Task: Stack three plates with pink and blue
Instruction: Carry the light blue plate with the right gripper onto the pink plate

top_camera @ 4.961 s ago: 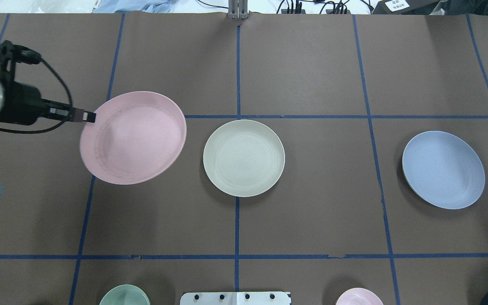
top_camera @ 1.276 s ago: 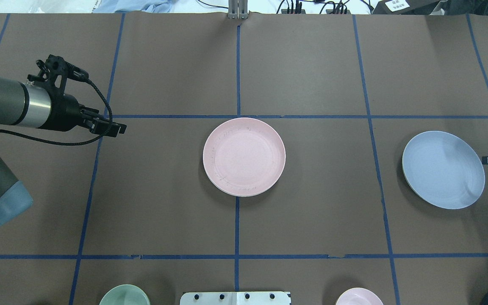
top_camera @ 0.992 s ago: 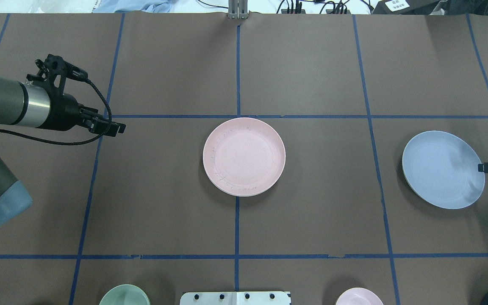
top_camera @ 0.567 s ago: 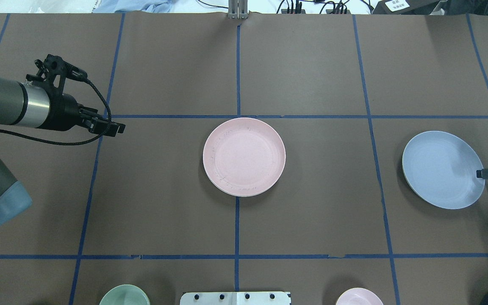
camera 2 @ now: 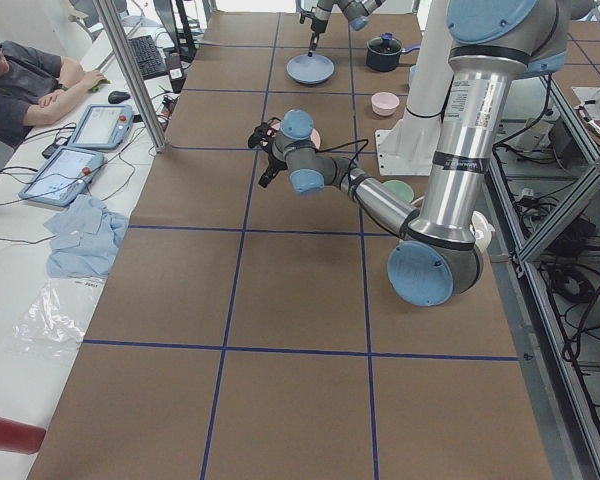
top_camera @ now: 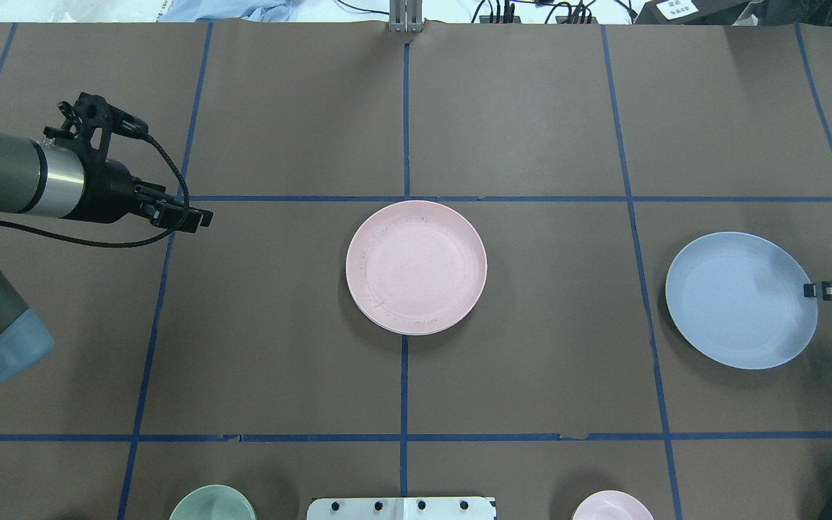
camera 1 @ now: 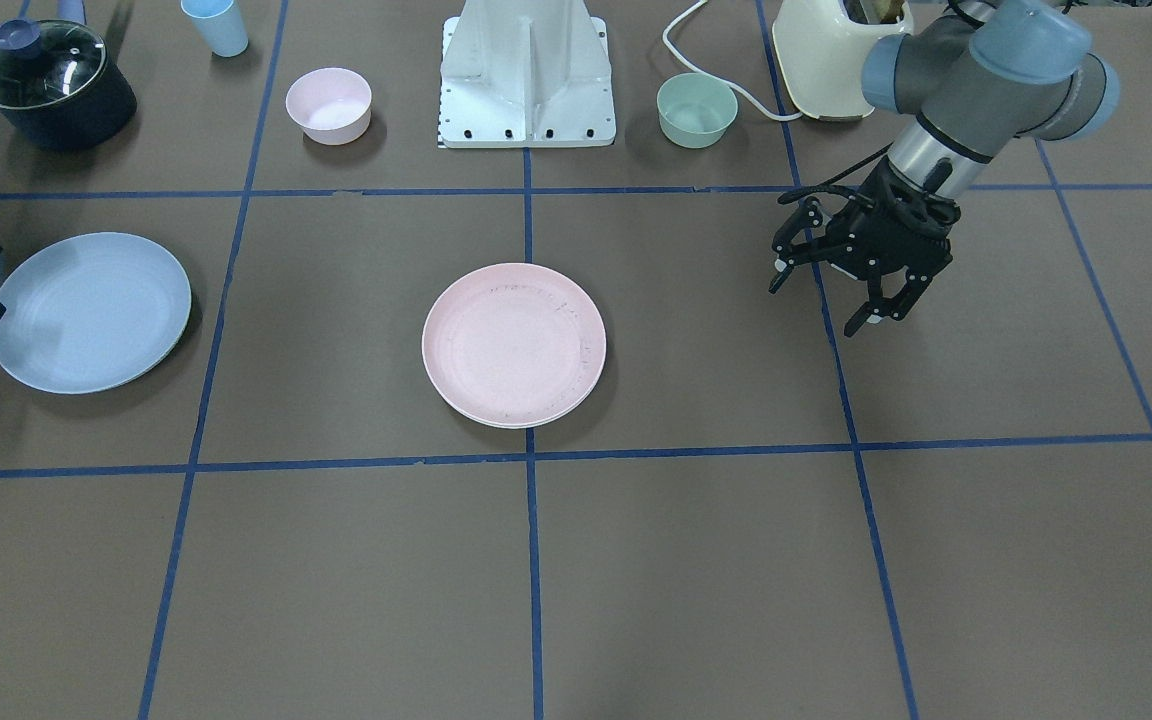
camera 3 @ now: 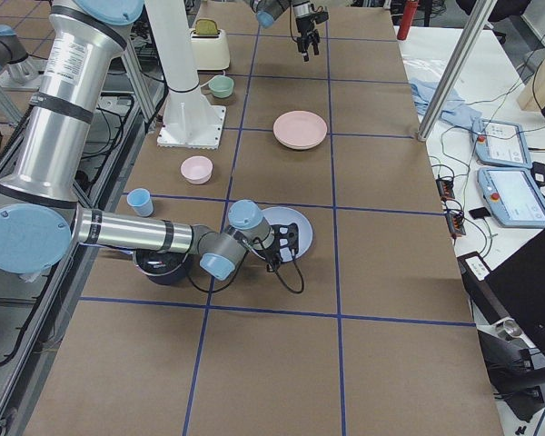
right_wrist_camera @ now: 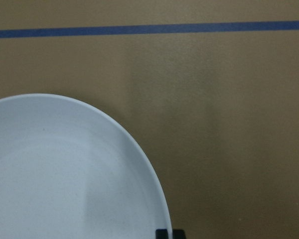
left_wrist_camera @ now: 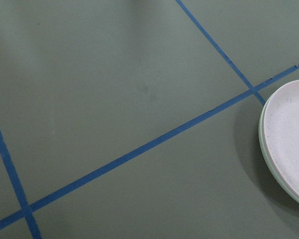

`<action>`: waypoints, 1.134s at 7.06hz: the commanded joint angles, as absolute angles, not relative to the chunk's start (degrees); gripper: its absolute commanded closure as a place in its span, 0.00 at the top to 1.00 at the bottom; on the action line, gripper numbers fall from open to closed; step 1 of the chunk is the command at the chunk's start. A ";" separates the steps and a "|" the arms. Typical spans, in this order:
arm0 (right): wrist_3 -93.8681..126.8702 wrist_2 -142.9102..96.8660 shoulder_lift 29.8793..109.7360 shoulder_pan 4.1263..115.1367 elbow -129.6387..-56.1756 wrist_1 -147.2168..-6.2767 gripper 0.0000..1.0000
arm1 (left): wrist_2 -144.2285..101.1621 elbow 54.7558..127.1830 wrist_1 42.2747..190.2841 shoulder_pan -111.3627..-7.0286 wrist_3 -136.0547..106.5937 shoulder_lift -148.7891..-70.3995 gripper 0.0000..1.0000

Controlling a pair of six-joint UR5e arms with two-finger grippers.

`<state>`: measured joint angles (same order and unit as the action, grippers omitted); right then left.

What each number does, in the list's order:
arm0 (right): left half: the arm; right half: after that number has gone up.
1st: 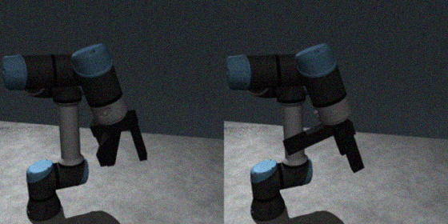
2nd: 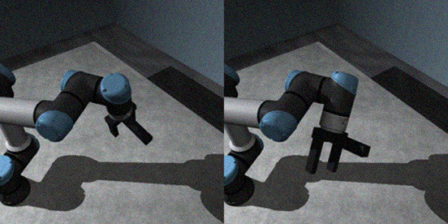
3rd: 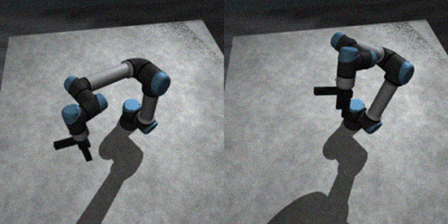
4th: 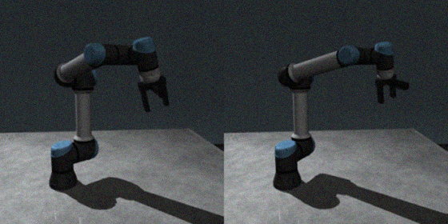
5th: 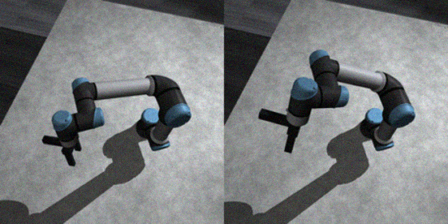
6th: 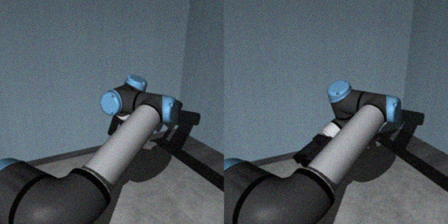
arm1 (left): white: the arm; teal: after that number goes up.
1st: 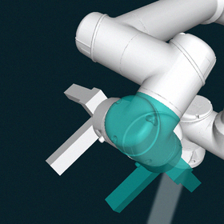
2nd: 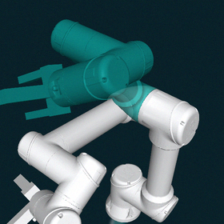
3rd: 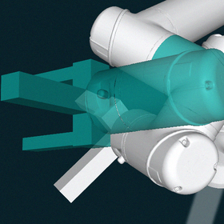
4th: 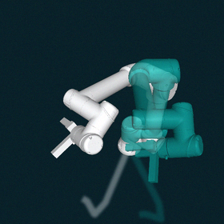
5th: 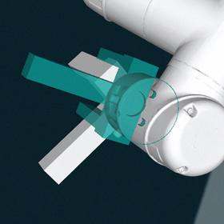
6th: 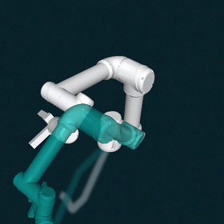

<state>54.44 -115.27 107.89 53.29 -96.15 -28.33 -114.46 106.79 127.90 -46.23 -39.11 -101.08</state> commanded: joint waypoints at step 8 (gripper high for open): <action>83.30 -99.09 68.60 33.52 -107.32 -69.61 0.00 | -114.61 106.79 127.97 -46.23 -39.46 -101.16 1.00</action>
<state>80.94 -104.16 74.39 38.00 -107.44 -60.64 -114.55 106.82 127.97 -46.23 -39.44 -101.13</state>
